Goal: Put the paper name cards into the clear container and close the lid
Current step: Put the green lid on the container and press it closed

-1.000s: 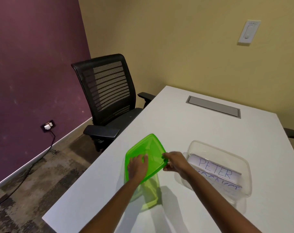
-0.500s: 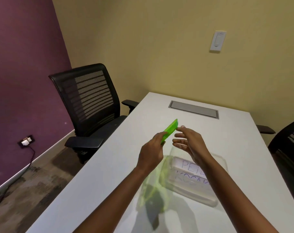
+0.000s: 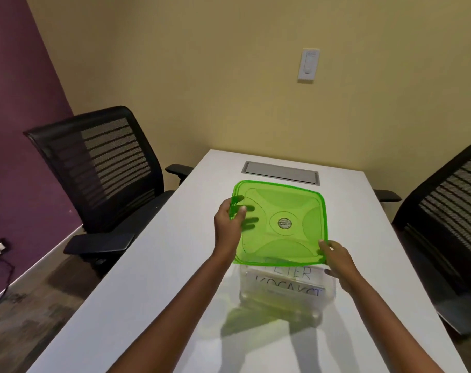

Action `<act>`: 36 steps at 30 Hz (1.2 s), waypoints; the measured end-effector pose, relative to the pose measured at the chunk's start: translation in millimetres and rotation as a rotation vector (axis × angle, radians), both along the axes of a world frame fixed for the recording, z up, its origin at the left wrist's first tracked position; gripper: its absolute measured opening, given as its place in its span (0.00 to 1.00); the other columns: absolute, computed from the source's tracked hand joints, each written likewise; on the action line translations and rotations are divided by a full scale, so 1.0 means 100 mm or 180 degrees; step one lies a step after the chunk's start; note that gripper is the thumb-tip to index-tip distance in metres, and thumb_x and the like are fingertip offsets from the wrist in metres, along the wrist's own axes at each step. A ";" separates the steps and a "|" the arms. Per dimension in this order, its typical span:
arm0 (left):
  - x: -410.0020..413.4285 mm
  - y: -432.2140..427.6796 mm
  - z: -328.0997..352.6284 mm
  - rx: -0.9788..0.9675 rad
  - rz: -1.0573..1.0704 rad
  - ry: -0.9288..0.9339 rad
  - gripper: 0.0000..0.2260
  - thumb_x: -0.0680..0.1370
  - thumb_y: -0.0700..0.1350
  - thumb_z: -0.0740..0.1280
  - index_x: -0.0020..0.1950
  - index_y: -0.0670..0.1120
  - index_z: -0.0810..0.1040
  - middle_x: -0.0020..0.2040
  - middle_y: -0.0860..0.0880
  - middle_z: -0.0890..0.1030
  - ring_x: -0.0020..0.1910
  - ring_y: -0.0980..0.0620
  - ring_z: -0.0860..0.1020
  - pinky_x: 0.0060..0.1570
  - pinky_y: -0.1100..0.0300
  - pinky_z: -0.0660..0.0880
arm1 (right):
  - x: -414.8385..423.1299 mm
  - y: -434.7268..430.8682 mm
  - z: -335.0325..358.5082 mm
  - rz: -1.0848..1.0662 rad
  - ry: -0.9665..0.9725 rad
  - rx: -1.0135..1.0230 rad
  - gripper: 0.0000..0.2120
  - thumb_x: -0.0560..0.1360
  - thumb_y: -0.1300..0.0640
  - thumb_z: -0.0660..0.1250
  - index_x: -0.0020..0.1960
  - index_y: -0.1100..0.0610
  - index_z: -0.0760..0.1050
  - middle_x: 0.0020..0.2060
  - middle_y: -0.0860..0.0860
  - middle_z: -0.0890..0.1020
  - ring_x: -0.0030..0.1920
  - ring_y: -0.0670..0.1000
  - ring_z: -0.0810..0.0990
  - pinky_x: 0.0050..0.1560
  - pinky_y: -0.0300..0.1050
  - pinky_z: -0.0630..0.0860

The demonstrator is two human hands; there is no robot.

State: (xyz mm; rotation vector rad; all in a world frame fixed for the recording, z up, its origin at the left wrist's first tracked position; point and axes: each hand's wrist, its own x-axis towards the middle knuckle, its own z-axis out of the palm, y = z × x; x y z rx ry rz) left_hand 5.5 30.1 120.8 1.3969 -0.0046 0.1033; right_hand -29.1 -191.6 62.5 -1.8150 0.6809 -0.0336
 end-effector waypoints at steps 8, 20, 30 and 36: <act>0.41 -0.21 -0.45 0.0633 0.0011 0.1140 0.10 0.79 0.33 0.54 0.44 0.43 0.71 0.43 0.43 0.74 0.43 0.46 0.74 0.42 0.57 0.71 | -0.09 -0.43 -0.34 -0.0339 -0.0008 0.0296 0.12 0.78 0.64 0.61 0.57 0.71 0.75 0.45 0.62 0.76 0.33 0.52 0.74 0.21 0.33 0.76; 0.55 -0.41 -0.87 0.2393 -0.0265 0.1488 0.08 0.74 0.30 0.55 0.44 0.29 0.73 0.61 0.28 0.74 0.61 0.32 0.74 0.58 0.44 0.73 | -0.21 -0.53 -0.71 -0.0534 0.0327 -0.0416 0.09 0.75 0.60 0.66 0.48 0.66 0.80 0.39 0.57 0.77 0.42 0.56 0.73 0.48 0.49 0.71; 0.74 -0.40 -1.01 0.2812 -0.0219 0.1171 0.19 0.74 0.29 0.56 0.27 0.45 0.57 0.59 0.27 0.75 0.59 0.32 0.75 0.56 0.44 0.74 | -0.16 -0.48 -0.82 -0.0452 0.0340 -0.0403 0.13 0.74 0.60 0.66 0.32 0.60 0.72 0.26 0.53 0.74 0.32 0.55 0.74 0.43 0.43 0.69; 0.79 -0.38 -1.08 0.2757 -0.0326 0.1199 0.12 0.74 0.29 0.57 0.33 0.42 0.68 0.47 0.31 0.78 0.49 0.36 0.78 0.47 0.49 0.74 | -0.20 -0.47 -0.82 -0.0374 0.0316 -0.0369 0.10 0.75 0.60 0.66 0.36 0.61 0.74 0.27 0.53 0.74 0.36 0.55 0.73 0.43 0.44 0.69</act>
